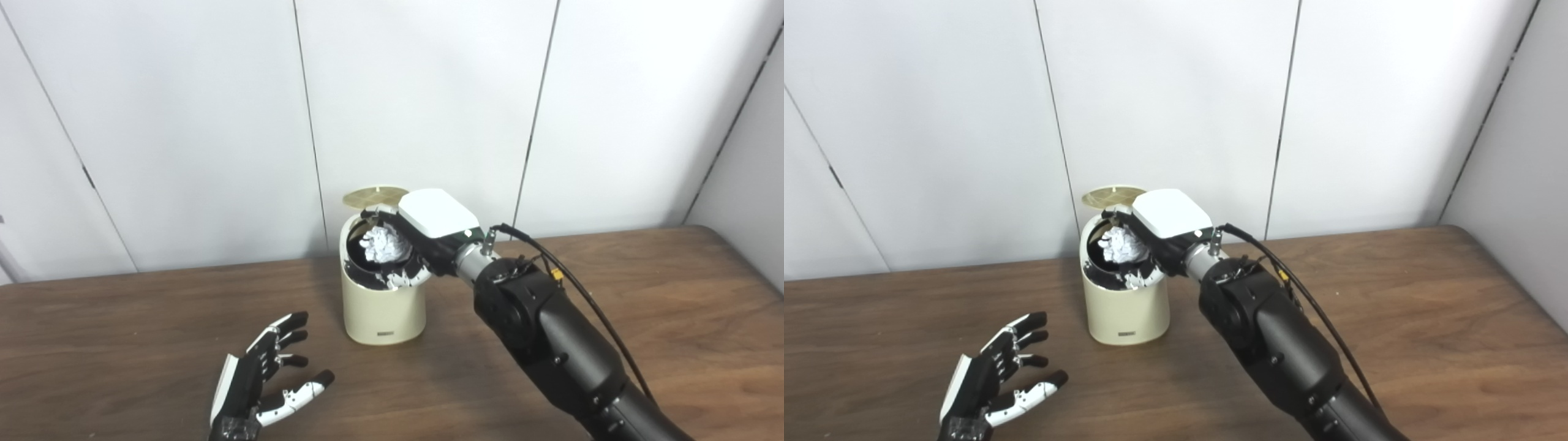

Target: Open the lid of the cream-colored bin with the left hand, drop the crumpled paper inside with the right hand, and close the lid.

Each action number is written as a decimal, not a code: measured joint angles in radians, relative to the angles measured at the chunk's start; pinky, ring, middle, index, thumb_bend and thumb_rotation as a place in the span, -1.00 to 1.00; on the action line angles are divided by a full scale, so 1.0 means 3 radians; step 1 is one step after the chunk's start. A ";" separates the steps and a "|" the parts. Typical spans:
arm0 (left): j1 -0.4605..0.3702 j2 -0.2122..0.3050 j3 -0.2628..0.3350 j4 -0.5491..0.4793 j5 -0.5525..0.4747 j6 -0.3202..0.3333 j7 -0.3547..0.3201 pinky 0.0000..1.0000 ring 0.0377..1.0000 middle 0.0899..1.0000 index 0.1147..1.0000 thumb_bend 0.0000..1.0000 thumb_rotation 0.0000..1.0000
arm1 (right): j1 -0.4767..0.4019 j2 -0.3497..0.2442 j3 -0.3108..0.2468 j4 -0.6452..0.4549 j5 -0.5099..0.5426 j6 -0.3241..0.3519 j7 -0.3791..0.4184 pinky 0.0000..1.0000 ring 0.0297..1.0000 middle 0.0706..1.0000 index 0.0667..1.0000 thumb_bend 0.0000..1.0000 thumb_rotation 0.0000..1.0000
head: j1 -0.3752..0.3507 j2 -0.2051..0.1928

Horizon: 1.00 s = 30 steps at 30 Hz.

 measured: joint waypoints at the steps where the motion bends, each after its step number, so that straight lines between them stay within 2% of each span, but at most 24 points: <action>1: 0.0000 0.0000 0.0000 0.0000 0.0000 0.0000 0.0000 0.28 0.60 0.66 0.66 0.43 -0.79 | 0.0001 -0.0001 -0.0001 0.0000 0.0000 -0.0001 -0.0001 0.49 0.78 0.91 0.72 0.87 -0.52 | 0.0000 0.0000; 11: 0.0000 0.0000 0.0000 0.0000 -0.0005 0.0000 -0.0002 0.29 0.60 0.67 0.67 0.42 -0.80 | 0.0061 -0.0002 -0.0039 -0.0061 0.0003 -0.0031 -0.0065 0.38 0.71 0.86 0.68 0.82 -0.52 | 0.0005 -0.0010; 21: -0.0003 0.0002 0.0000 0.0003 0.0007 0.0000 0.0000 0.27 0.60 0.67 0.66 0.44 -0.78 | 0.0120 0.0063 -0.0194 -0.0240 0.0033 -0.0067 -0.0158 0.42 0.74 0.86 0.67 0.75 -0.62 | 0.0000 -0.0015; 30: -0.0004 0.0002 -0.0002 0.0003 0.0013 0.0000 0.0002 0.28 0.61 0.68 0.66 0.43 -0.76 | 0.0120 0.0106 -0.0233 -0.0284 -0.0017 -0.0066 -0.0167 0.38 0.72 0.86 0.67 0.75 -0.57 | 0.0000 -0.0015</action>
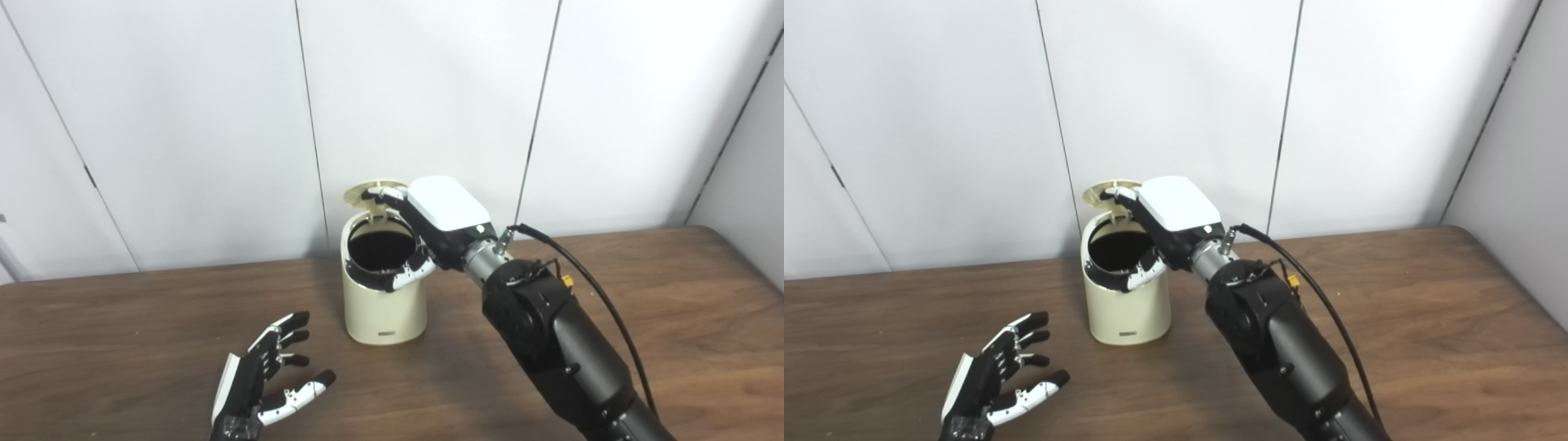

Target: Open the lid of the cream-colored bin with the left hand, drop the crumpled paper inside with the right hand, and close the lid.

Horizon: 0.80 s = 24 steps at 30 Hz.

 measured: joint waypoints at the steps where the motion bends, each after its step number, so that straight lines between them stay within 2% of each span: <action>1: 0.0000 0.0000 0.0000 0.0000 0.0000 0.0000 0.0000 0.29 0.61 0.68 0.67 0.43 -0.76 | 0.0000 0.0000 -0.0001 0.0000 -0.0001 0.0000 0.0000 0.38 0.73 0.86 0.67 0.75 -0.58 | 0.0000 0.0000; 4: 0.0000 -0.0001 0.0000 0.0000 -0.0001 0.0000 -0.0001 0.29 0.61 0.68 0.66 0.43 -0.76 | 0.0008 0.0007 -0.0023 -0.0006 0.0013 -0.0010 -0.0017 0.32 0.66 0.79 0.63 0.75 -0.62 | 0.0005 -0.0005; 5: -0.0001 -0.0001 0.0000 0.0000 -0.0001 0.0000 -0.0001 0.28 0.60 0.68 0.66 0.44 -0.78 | 0.0020 0.0011 -0.0043 -0.0024 0.0027 -0.0021 -0.0035 0.18 0.48 0.62 0.55 0.71 -0.64 | 0.0005 -0.0005; 6: -0.0001 -0.0002 0.0000 0.0000 -0.0001 0.0000 0.0000 0.27 0.60 0.67 0.66 0.44 -0.78 | 0.0036 0.0015 -0.0064 -0.0051 0.0034 -0.0028 -0.0053 0.13 0.42 0.56 0.53 0.70 -0.65 | 0.0010 -0.0005; 8: -0.0001 0.0000 0.0001 0.0000 -0.0001 0.0000 0.0000 0.26 0.59 0.67 0.66 0.44 -0.78 | 0.0073 0.0045 -0.0148 -0.0112 0.0137 -0.0057 -0.0137 -0.12 0.11 0.25 0.38 0.61 -0.71 | 0.0005 -0.0005; 10: -0.0001 0.0003 0.0002 0.0002 -0.0001 0.0000 0.0000 0.25 0.59 0.67 0.66 0.45 -0.79 | 0.0086 0.0105 -0.0250 -0.0137 0.0232 -0.0066 -0.0245 -0.25 -0.05 0.10 0.28 0.56 -0.76 | 0.0000 -0.0005; 12: -0.0002 0.0000 0.0001 0.0002 -0.0004 0.0000 -0.0001 0.25 0.60 0.67 0.66 0.45 -0.79 | 0.0090 0.0115 -0.0310 -0.0190 0.0277 -0.0088 -0.0382 -0.28 -0.09 0.01 0.20 0.49 -0.78 | 0.0005 -0.0005; 13: -0.0002 0.0000 0.0001 0.0002 -0.0007 0.0000 -0.0001 0.25 0.60 0.67 0.66 0.46 -0.79 | 0.0089 0.0115 -0.0346 -0.0206 0.0312 -0.0137 -0.0433 -0.28 -0.12 -0.05 0.16 0.31 -0.89 | 0.0005 -0.0005; 15: -0.0002 0.0002 0.0002 0.0002 -0.0008 0.0000 -0.0001 0.25 0.59 0.67 0.66 0.45 -0.78 | 0.0089 0.0112 -0.0415 -0.0224 0.0395 -0.0211 -0.0556 -0.31 -0.15 -0.13 0.05 0.12 -0.97 | 0.0000 -0.0005; 24: -0.0005 0.0005 0.0000 0.0008 -0.0008 0.0000 -0.0002 0.26 0.58 0.65 0.65 0.44 -0.79 | 0.0237 -0.0013 -0.0721 -0.0507 0.0792 -0.0420 -0.0731 -0.30 -0.15 -0.13 -0.04 0.05 -1.00 | 0.0000 0.0005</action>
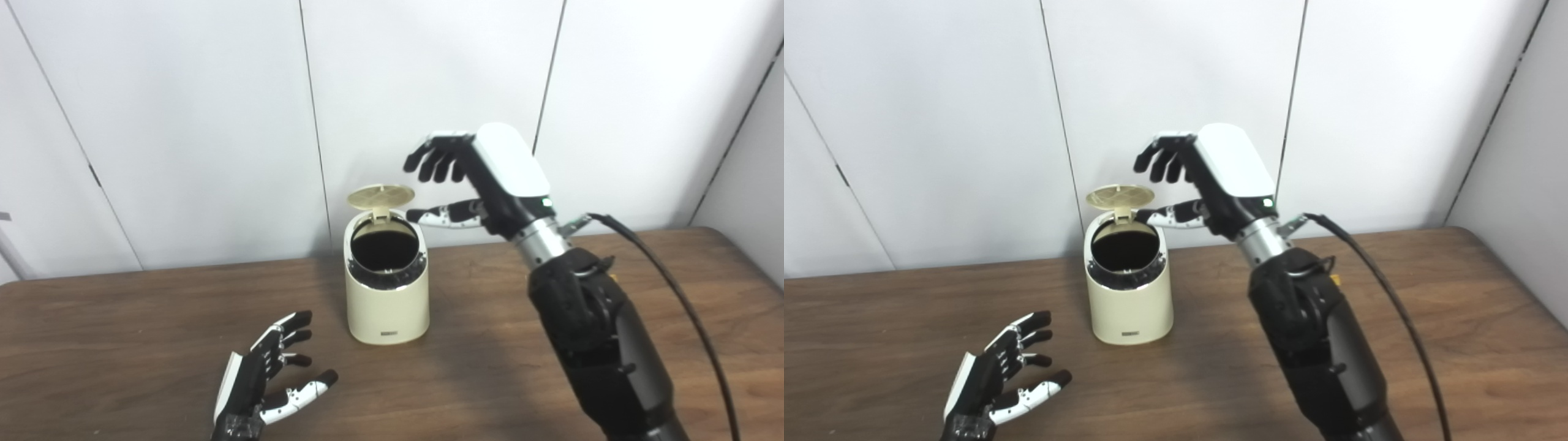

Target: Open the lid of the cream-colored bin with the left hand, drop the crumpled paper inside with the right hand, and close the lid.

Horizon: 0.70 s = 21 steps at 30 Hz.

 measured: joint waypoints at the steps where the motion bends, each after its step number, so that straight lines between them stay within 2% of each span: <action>1: -0.0001 0.0000 0.0000 0.0000 -0.0001 0.0000 -0.0001 0.26 0.58 0.65 0.65 0.44 -0.79 | 0.0034 -0.0018 -0.0028 -0.0049 0.0027 0.0002 0.0020 -0.31 -0.15 -0.13 -0.04 0.05 -1.00 | 0.0000 0.0005; 4: -0.0002 0.0002 0.0002 0.0001 -0.0003 0.0000 -0.0003 0.27 0.58 0.65 0.66 0.42 -0.79 | 0.0143 -0.0041 -0.0172 -0.0149 0.0179 -0.0008 0.0026 -0.37 -0.22 -0.16 -0.01 0.05 -1.00 | 0.0000 0.0005; 6: -0.0002 0.0001 0.0001 0.0002 -0.0004 0.0000 -0.0005 0.28 0.58 0.65 0.66 0.42 -0.77 | 0.0238 -0.0059 -0.0275 -0.0155 0.0278 -0.0028 -0.0002 -0.23 -0.14 -0.16 0.00 0.05 -0.99 | 0.0005 0.0000; 10: -0.0002 0.0003 0.0006 0.0004 -0.0019 0.0000 -0.0006 0.32 0.57 0.65 0.66 0.43 -0.79 | 0.0497 -0.0101 -0.0472 -0.0148 0.0512 -0.0035 -0.0060 -0.26 -0.08 -0.13 -0.03 0.05 -1.00 | 0.0000 0.0000; 14: -0.0004 0.0011 0.0013 0.0014 -0.0042 0.0000 -0.0009 0.28 0.56 0.64 0.66 0.43 -0.80 | 0.0754 -0.0105 -0.0626 0.0017 0.0922 -0.0166 -0.0106 -0.15 0.03 -0.09 -0.08 0.05 -1.00 | -0.0005 0.0005; 16: -0.0009 0.0014 0.0011 0.0019 -0.0043 0.0000 -0.0010 0.27 0.56 0.64 0.66 0.42 -0.84 | 0.0858 -0.0102 -0.0686 0.0176 0.1153 -0.0266 -0.0140 -0.07 0.12 0.25 -0.08 0.04 -0.79 | -0.0010 0.0005; 18: -0.0010 0.0015 0.0012 0.0021 -0.0044 -0.0001 -0.0010 0.26 0.56 0.64 0.66 0.42 -0.86 | 0.0982 -0.0077 -0.0762 0.0323 0.1447 -0.0368 -0.0173 -0.05 0.16 0.36 -0.08 0.04 -0.75 | -0.0015 0.0005; 21: -0.0010 0.0027 0.0014 0.0023 -0.0045 -0.0003 -0.0012 0.26 0.55 0.64 0.66 0.41 -0.87 | 0.1125 0.0002 -0.0797 0.0482 0.1689 -0.0502 -0.0217 -0.02 0.17 0.39 -0.08 0.04 -0.73 | -0.0015 0.0010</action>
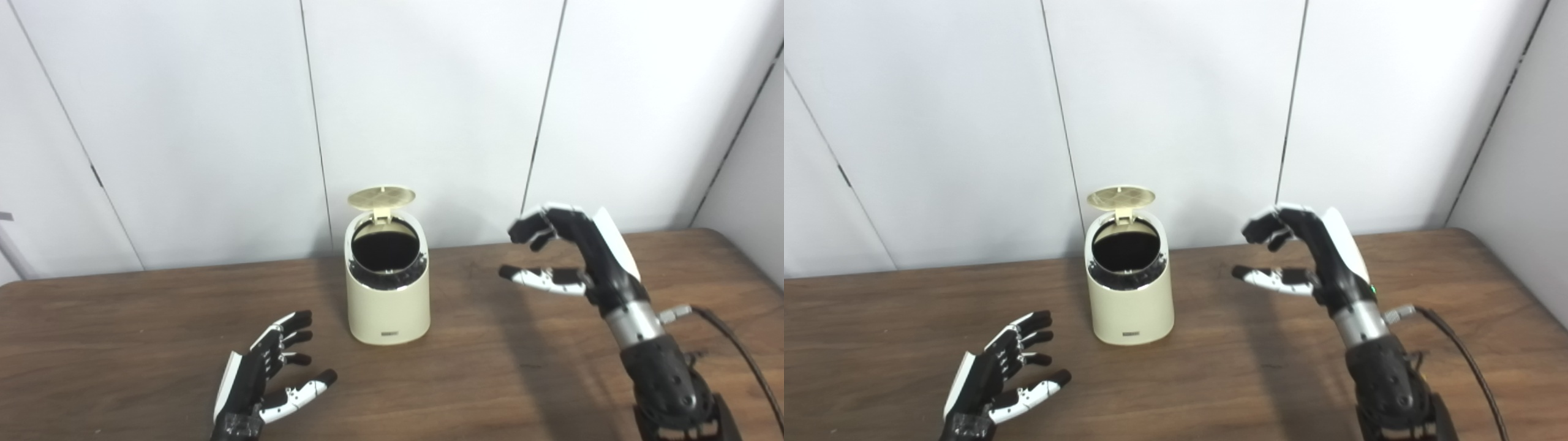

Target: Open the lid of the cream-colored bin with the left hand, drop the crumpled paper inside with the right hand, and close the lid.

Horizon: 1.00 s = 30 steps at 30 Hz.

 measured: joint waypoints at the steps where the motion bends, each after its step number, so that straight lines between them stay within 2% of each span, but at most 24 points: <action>1: 0.0000 0.0002 0.0000 0.0000 -0.0003 -0.0003 -0.0003 0.27 0.56 0.64 0.66 0.41 -0.87 | 0.0035 0.0021 0.0001 0.0078 0.0059 -0.0095 -0.0019 0.00 0.18 0.40 -0.08 0.04 -0.73 | 0.0000 0.0005; 5: 0.0000 0.0004 0.0001 0.0005 -0.0052 -0.0066 -0.0014 0.26 0.55 0.63 0.65 0.40 -0.87 | 0.0110 0.0091 -0.0001 0.0327 0.0282 -0.0354 -0.0059 0.05 0.23 0.45 -0.08 0.04 -0.72 | 0.0005 0.0005; 6: -0.0001 0.0004 0.0000 0.0007 -0.0053 -0.0070 -0.0014 0.26 0.55 0.63 0.65 0.40 -0.87 | 0.0113 0.0108 -0.0002 0.0386 0.0318 -0.0412 -0.0074 0.05 0.23 0.45 0.17 0.26 -0.75 | 0.0005 0.0005; 7: -0.0002 0.0004 -0.0001 0.0008 -0.0053 -0.0076 -0.0015 0.26 0.55 0.63 0.66 0.39 -0.87 | 0.0118 0.0119 -0.0001 0.0441 0.0352 -0.0450 -0.0090 0.05 0.23 0.45 0.32 0.40 -0.77 | 0.0005 0.0005; 9: -0.0005 0.0006 -0.0003 0.0013 -0.0053 -0.0087 -0.0015 0.25 0.55 0.63 0.66 0.40 -0.86 | 0.0133 0.0143 0.0001 0.0524 0.0371 -0.0515 -0.0118 0.03 0.22 0.44 0.39 0.47 -0.78 | 0.0061 -0.0010; 14: -0.0011 0.0020 -0.0006 0.0023 -0.0043 -0.0088 -0.0013 0.25 0.56 0.64 0.65 0.40 -0.94 | 0.0181 0.0210 0.0009 0.0638 0.0299 -0.0692 -0.0273 0.07 0.21 0.41 0.42 0.48 -0.79 | 0.0158 -0.0020; 22: -0.0013 0.0021 -0.0012 0.0024 -0.0030 -0.0097 -0.0009 0.24 0.56 0.64 0.66 0.42 -0.85 | 0.0278 0.0235 0.0011 0.0643 0.0320 -0.0686 -0.0346 0.07 0.21 0.43 0.44 0.44 -0.98 | 0.0281 -0.0041; 27: -0.0014 0.0080 -0.0036 0.0013 0.0145 -0.0117 0.0004 0.31 0.61 0.70 0.72 0.44 -0.79 | 0.0338 0.0235 0.0034 0.0644 0.0347 -0.0701 -0.0348 0.01 0.19 0.42 0.43 0.44 -1.00 | 0.0337 -0.0071; 30: -0.0030 0.0159 -0.0025 -0.0066 0.0273 -0.0115 0.0026 0.28 0.61 0.70 0.72 0.44 -0.78 | 0.0366 0.0235 0.0032 0.0660 0.0347 -0.0734 -0.0379 -0.02 0.18 0.41 0.43 0.43 -0.98 | 0.0383 -0.0092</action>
